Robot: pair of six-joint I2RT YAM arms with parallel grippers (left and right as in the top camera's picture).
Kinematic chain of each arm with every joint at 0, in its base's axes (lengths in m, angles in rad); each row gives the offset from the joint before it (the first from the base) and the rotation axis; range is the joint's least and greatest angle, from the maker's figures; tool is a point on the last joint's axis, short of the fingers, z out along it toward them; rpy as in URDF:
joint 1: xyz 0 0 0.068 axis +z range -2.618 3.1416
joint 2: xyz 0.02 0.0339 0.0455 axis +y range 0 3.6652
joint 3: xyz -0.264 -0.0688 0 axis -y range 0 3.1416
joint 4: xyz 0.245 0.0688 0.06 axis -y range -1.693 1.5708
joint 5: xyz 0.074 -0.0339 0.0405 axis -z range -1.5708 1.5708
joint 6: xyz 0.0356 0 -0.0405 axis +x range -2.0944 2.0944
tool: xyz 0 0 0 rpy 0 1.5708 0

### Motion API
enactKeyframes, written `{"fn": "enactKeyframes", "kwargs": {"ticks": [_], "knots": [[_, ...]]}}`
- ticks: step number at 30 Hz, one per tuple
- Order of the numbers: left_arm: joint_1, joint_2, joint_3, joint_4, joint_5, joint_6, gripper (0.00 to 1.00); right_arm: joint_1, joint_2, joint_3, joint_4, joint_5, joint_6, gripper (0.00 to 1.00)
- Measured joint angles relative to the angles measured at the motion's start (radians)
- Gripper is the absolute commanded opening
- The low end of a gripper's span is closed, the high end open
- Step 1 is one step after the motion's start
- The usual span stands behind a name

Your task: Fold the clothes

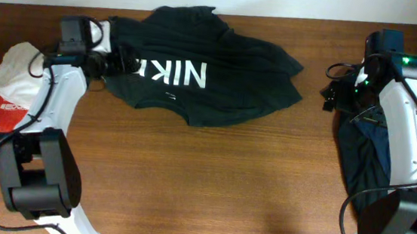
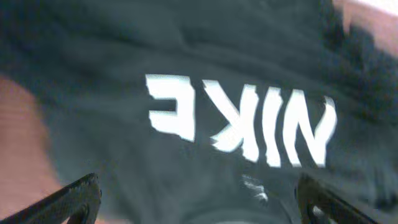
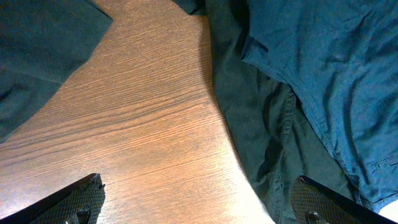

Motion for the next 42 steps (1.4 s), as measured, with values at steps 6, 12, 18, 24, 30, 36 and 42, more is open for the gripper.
{"fn": "enactKeyframes", "kwargs": {"ticks": [6,12,18,24,30,36,42], "knots": [[-0.173,0.0,-0.026,-0.176,0.045,-0.015,0.99,0.0,0.0,0.0,0.004,0.0,0.0,0.99],[-0.347,0.0,-0.126,-0.075,0.017,-0.181,0.99,0.0,0.0,0.0,-0.005,0.0,0.0,0.99],[-0.4,0.008,-0.164,-0.039,-0.001,-0.405,0.99,0.0,0.0,0.0,-0.018,0.0,0.0,0.99],[-0.401,0.077,-0.165,-0.039,0.0,-0.555,0.7,0.0,0.0,0.0,-0.023,0.0,0.0,0.99],[-0.412,0.105,-0.166,-0.028,0.013,-0.598,0.01,0.0,0.0,0.0,-0.023,0.0,0.0,0.99],[-0.37,0.109,-0.165,-0.151,0.023,-0.575,0.01,0.0,0.0,0.0,-0.022,0.0,0.0,0.99],[-0.109,0.108,-0.163,-0.422,0.011,-0.392,0.0,0.0,0.0,0.0,-0.014,0.001,0.0,0.99]]}}
